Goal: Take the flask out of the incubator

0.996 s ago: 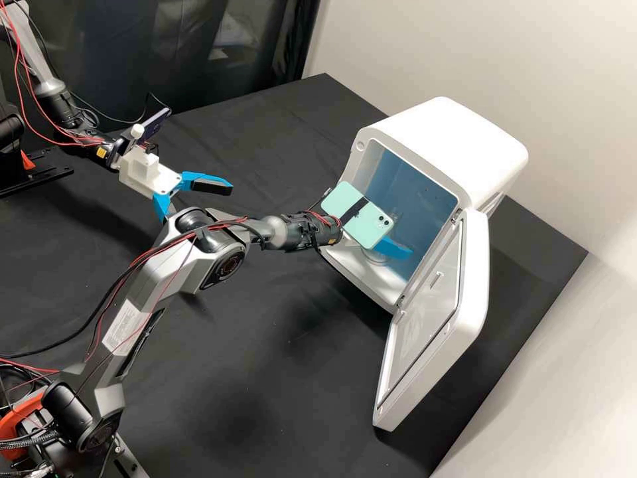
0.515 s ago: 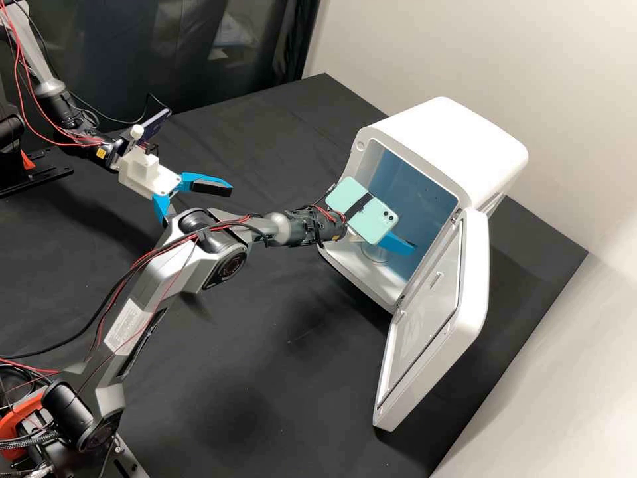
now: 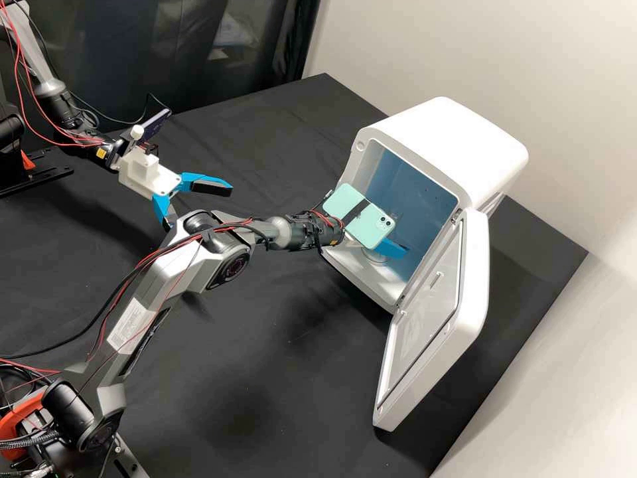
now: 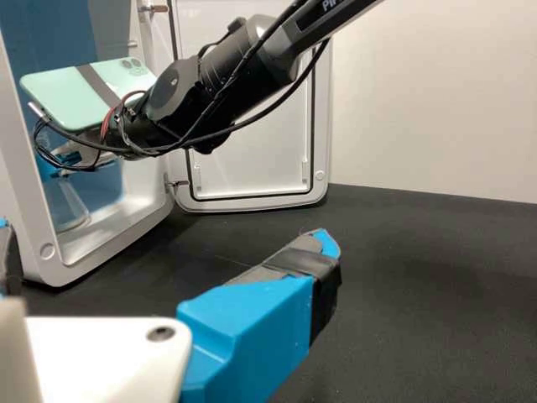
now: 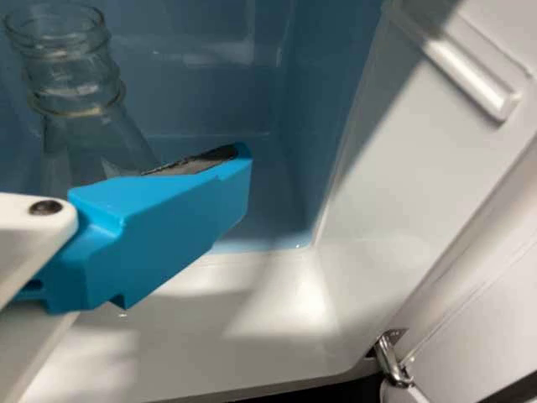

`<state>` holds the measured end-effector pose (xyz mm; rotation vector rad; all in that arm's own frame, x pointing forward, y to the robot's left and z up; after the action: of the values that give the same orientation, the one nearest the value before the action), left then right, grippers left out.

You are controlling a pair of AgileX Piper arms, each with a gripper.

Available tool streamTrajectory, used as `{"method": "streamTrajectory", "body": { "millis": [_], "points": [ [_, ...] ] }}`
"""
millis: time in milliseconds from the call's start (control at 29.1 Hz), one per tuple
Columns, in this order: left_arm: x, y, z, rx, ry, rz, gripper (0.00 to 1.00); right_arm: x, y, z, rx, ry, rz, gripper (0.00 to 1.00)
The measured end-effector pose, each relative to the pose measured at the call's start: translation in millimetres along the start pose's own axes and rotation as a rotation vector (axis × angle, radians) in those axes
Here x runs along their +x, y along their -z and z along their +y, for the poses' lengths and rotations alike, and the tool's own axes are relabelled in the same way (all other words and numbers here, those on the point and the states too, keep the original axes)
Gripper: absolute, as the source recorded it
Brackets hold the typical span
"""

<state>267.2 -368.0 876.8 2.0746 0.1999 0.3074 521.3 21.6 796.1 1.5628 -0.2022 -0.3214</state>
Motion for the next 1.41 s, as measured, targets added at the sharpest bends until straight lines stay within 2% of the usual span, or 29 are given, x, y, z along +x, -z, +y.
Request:
{"method": "streamTrajectory", "body": {
  "millis": [206, 378, 1409],
  "points": [
    [0.0, -0.7, -0.2, 0.000, 0.001, -0.002, 1.00, 0.0, 0.7, -0.1, -0.021, 0.001, 0.007, 0.00],
    [0.0, -0.7, -0.2, 0.000, 0.001, -0.002, 1.00, 0.0, 0.9, -0.1, -0.028, 0.001, 0.010, 0.00],
    [0.1, -1.7, -0.4, 0.001, 0.002, -0.006, 1.00, 0.0, 1.5, -0.1, -0.011, 0.002, 0.017, 0.00]
  ]
}}
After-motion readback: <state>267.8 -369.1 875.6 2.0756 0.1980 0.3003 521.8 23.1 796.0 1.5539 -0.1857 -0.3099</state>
